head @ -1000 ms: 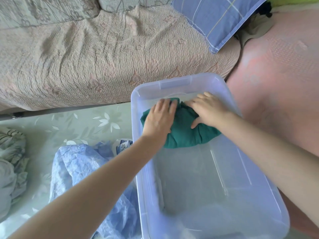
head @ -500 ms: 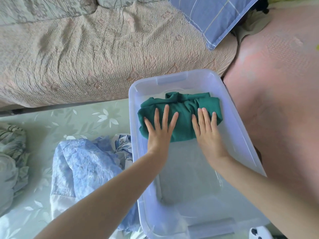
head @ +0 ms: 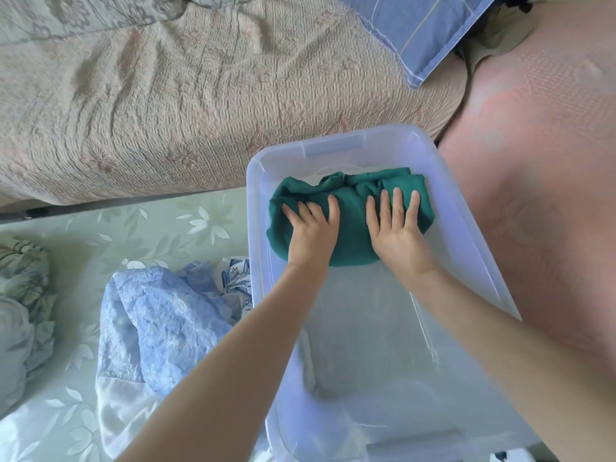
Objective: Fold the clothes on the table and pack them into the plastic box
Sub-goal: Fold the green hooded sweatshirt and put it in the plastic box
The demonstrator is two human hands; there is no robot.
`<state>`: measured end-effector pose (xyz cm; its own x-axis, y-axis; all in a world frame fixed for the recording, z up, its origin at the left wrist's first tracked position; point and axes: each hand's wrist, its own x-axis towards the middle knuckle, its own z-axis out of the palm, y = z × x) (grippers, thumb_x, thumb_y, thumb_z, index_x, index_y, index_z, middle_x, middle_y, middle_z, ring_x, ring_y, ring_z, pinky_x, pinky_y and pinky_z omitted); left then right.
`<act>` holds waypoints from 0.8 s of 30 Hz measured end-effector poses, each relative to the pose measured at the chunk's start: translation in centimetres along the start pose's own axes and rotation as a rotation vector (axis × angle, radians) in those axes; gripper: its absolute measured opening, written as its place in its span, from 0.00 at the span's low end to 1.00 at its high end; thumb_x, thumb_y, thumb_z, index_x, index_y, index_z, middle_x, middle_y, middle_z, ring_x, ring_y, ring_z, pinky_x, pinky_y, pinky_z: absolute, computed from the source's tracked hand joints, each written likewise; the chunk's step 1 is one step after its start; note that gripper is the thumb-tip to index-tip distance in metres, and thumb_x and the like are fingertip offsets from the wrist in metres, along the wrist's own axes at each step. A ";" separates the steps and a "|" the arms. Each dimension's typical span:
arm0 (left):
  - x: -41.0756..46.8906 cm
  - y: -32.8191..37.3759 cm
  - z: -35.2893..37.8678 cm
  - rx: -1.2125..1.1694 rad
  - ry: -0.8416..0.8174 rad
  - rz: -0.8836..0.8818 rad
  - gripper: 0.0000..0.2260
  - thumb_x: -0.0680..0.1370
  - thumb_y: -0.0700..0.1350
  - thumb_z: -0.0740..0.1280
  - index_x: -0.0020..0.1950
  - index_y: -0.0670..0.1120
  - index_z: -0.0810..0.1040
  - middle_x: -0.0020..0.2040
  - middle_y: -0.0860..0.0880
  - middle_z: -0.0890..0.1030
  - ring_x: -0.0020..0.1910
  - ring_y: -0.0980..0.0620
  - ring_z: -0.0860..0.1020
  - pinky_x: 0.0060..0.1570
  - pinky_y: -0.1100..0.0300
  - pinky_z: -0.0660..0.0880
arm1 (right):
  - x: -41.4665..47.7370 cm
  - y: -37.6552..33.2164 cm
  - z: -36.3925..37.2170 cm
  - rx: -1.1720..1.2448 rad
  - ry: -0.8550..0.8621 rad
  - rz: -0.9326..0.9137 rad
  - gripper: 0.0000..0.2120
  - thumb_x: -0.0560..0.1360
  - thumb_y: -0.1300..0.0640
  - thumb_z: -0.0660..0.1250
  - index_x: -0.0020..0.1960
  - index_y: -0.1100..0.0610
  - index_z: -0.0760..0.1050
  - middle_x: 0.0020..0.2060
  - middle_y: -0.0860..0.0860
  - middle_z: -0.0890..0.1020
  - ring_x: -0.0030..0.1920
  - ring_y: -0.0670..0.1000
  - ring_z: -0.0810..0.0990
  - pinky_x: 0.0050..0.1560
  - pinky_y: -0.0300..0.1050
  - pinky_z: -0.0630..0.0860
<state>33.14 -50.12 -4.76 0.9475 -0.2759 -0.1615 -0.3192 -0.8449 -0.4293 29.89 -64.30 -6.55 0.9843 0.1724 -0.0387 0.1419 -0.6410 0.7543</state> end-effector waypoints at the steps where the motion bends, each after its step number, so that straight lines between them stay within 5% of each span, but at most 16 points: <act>1: 0.2 -0.5 -0.6 -0.020 -0.066 0.016 0.29 0.72 0.46 0.68 0.72 0.49 0.67 0.51 0.43 0.80 0.53 0.44 0.79 0.60 0.41 0.72 | 0.1 0.3 -0.3 0.009 -0.030 -0.038 0.25 0.79 0.61 0.51 0.75 0.65 0.55 0.69 0.64 0.69 0.69 0.66 0.68 0.65 0.68 0.65; 4: 1.2 -1.7 -1.4 -0.117 -0.168 0.145 0.38 0.74 0.42 0.69 0.76 0.41 0.49 0.59 0.40 0.73 0.58 0.40 0.74 0.65 0.40 0.65 | 1.0 1.6 -1.0 0.094 -0.122 -0.141 0.32 0.76 0.56 0.63 0.75 0.63 0.54 0.69 0.64 0.69 0.68 0.66 0.68 0.68 0.66 0.62; 8: 2.7 -5.1 -3.6 -0.175 -0.232 0.350 0.39 0.64 0.52 0.75 0.70 0.47 0.62 0.45 0.48 0.76 0.43 0.46 0.75 0.40 0.56 0.72 | 3.3 5.6 -2.2 0.414 -0.195 -0.325 0.25 0.68 0.58 0.66 0.65 0.52 0.70 0.50 0.51 0.81 0.52 0.56 0.79 0.53 0.45 0.70; 11: 3.2 -5.9 -3.7 -0.298 -0.331 0.390 0.40 0.63 0.54 0.76 0.71 0.51 0.62 0.50 0.48 0.78 0.49 0.45 0.77 0.40 0.58 0.70 | 3.9 7.5 -2.7 0.556 -0.338 -0.392 0.30 0.65 0.56 0.69 0.67 0.45 0.69 0.50 0.50 0.82 0.53 0.56 0.79 0.51 0.43 0.73; 15: 2.8 -5.0 -2.4 -0.413 -0.409 0.369 0.57 0.63 0.50 0.78 0.77 0.50 0.38 0.65 0.43 0.71 0.63 0.41 0.71 0.60 0.47 0.71 | 3.5 6.7 -1.7 0.620 -0.383 -0.361 0.35 0.68 0.56 0.68 0.73 0.47 0.61 0.72 0.53 0.66 0.74 0.60 0.58 0.71 0.51 0.59; 17: 1.6 -4.4 -1.9 -0.321 -0.336 0.319 0.59 0.65 0.51 0.78 0.76 0.48 0.33 0.76 0.41 0.55 0.75 0.42 0.53 0.71 0.40 0.56 | 2.7 6.3 -1.2 0.622 -0.331 -0.381 0.39 0.69 0.56 0.68 0.75 0.53 0.55 0.75 0.53 0.60 0.77 0.57 0.47 0.76 0.53 0.43; 19: -0.6 -3.8 -1.7 -0.239 -0.236 0.240 0.56 0.69 0.53 0.75 0.75 0.47 0.31 0.77 0.39 0.39 0.76 0.40 0.39 0.72 0.41 0.44 | 1.4 5.8 -1.3 0.643 -0.343 -0.325 0.50 0.68 0.53 0.71 0.78 0.55 0.41 0.77 0.57 0.44 0.76 0.58 0.35 0.74 0.53 0.34; 21: -3.2 -3.1 -1.2 -0.196 -0.203 0.166 0.55 0.71 0.58 0.71 0.74 0.44 0.28 0.74 0.34 0.34 0.74 0.36 0.35 0.72 0.44 0.37 | -0.2 5.0 -1.9 0.660 -0.363 -0.236 0.63 0.64 0.43 0.75 0.75 0.57 0.29 0.73 0.63 0.32 0.73 0.62 0.30 0.74 0.56 0.34; 24: -4.8 -2.1 -0.4 -0.083 -0.206 0.055 0.57 0.71 0.63 0.68 0.72 0.38 0.26 0.72 0.29 0.35 0.73 0.31 0.37 0.71 0.42 0.38 | -2.3 3.7 -2.5 0.700 -0.352 -0.104 0.66 0.62 0.30 0.69 0.74 0.61 0.29 0.72 0.68 0.34 0.74 0.65 0.34 0.75 0.56 0.41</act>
<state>29.24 -47.16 -2.69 0.9025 -0.2301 -0.3640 -0.3591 -0.8686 -0.3414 27.85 -65.21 -2.08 0.9211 0.0860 -0.3798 0.1536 -0.9764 0.1515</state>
